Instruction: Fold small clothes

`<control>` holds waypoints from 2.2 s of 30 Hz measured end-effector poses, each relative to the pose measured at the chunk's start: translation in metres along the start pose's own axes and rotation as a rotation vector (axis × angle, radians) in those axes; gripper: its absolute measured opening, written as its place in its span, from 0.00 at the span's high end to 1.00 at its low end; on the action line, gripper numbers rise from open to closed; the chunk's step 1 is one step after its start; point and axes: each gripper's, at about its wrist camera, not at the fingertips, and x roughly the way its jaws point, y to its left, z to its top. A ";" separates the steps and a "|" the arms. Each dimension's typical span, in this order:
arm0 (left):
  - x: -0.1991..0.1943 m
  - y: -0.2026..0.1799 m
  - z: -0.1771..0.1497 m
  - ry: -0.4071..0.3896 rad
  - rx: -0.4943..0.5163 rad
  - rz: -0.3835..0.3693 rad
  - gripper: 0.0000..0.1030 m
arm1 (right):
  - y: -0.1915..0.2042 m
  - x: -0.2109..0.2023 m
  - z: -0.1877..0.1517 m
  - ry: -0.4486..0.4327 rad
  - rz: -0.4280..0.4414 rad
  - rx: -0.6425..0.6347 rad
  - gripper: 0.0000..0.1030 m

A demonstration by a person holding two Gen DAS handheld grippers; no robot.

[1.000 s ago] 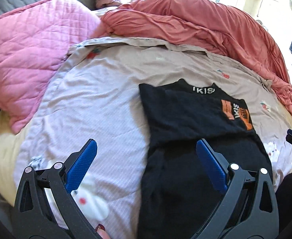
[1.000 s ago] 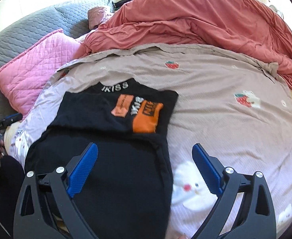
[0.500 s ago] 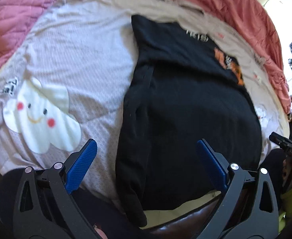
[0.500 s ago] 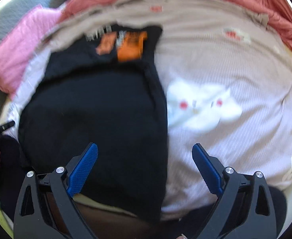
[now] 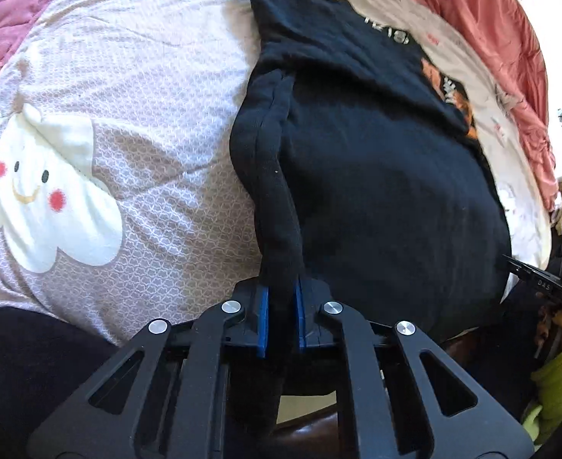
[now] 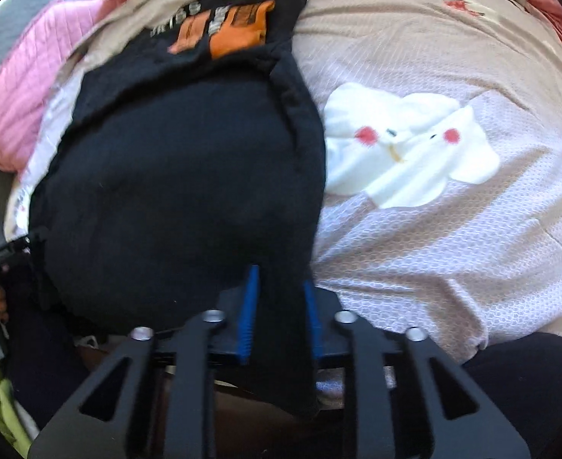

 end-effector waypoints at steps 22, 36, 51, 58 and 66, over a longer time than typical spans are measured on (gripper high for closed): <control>-0.011 -0.012 0.000 -0.055 0.038 -0.089 0.98 | 0.004 0.000 -0.001 0.041 0.036 -0.042 0.93; -0.071 0.004 0.086 -0.302 -0.038 -0.167 0.98 | -0.002 -0.070 0.094 -0.313 0.178 -0.012 0.94; 0.001 0.017 0.134 -0.300 -0.043 -0.042 0.94 | -0.024 0.008 0.141 -0.314 0.096 0.074 0.90; -0.026 0.019 0.112 -0.355 -0.020 -0.025 0.59 | -0.046 -0.021 0.125 -0.387 0.089 0.130 0.42; -0.025 0.018 0.076 -0.249 -0.055 -0.152 0.50 | -0.030 -0.017 0.086 -0.261 0.120 -0.005 0.42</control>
